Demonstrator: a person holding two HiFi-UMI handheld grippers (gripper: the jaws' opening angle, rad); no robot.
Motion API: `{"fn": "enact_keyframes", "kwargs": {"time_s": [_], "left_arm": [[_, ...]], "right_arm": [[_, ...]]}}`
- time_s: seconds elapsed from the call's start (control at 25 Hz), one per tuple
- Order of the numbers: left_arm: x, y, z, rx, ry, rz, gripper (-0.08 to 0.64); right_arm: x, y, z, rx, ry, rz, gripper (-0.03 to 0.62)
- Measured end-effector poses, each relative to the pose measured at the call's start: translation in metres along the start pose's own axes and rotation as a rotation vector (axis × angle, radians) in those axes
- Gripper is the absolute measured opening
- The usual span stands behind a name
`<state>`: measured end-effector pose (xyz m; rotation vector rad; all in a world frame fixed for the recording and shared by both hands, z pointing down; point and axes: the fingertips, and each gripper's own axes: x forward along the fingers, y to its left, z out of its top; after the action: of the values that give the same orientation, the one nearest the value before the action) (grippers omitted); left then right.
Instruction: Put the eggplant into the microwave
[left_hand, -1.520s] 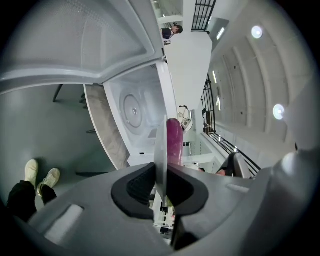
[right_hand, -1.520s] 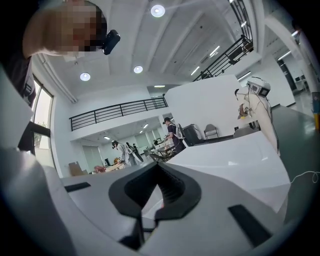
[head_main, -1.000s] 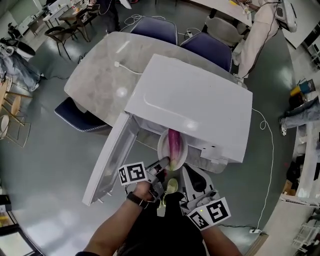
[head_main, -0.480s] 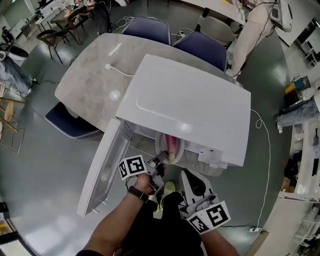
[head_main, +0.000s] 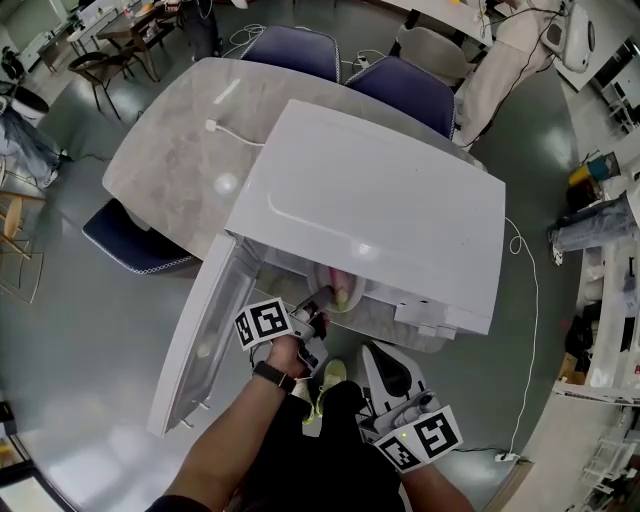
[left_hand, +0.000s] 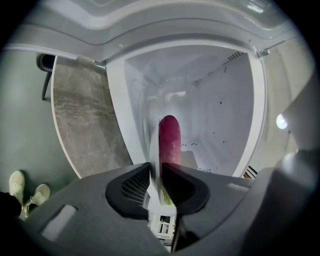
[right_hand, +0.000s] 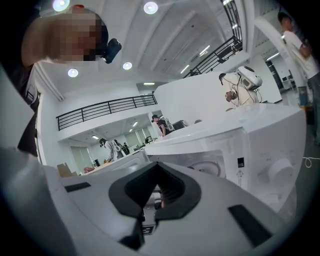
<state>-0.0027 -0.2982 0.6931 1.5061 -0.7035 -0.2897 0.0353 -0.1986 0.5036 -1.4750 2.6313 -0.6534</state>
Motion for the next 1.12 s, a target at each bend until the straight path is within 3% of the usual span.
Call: {"fn": "enact_keyframes", "kwargs": {"time_s": [0.16, 0.32, 0.64, 0.8, 0.92, 1.04, 1.12], "left_arm": [[0.000, 0.001, -0.001, 0.032, 0.007, 0.012, 0.044], [0.001, -0.003, 0.002, 0.058, 0.011, -0.012, 0.165], [-0.020, -0.021, 0.005, 0.166, -0.038, -0.012, 0.213], [-0.044, -0.035, -0.011, 0.294, -0.083, 0.030, 0.212], [-0.050, -0.039, -0.034, 0.449, -0.077, 0.091, 0.210], [-0.044, -0.034, -0.056, 0.600, -0.047, 0.173, 0.030], [-0.037, -0.029, -0.067, 0.670, -0.023, 0.207, 0.008]], "right_arm": [[0.000, 0.001, -0.001, 0.007, 0.002, 0.008, 0.002], [0.002, 0.002, -0.002, 0.011, 0.004, 0.017, 0.002], [0.002, 0.009, -0.004, 0.028, 0.016, 0.033, 0.002], [-0.004, 0.007, 0.002, 0.036, 0.012, 0.024, 0.002], [-0.009, 0.004, 0.007, 0.038, 0.005, 0.015, 0.002], [-0.013, 0.001, 0.008, 0.041, 0.003, 0.008, 0.002], [-0.016, -0.001, 0.007, 0.042, 0.005, 0.003, 0.002]]}}
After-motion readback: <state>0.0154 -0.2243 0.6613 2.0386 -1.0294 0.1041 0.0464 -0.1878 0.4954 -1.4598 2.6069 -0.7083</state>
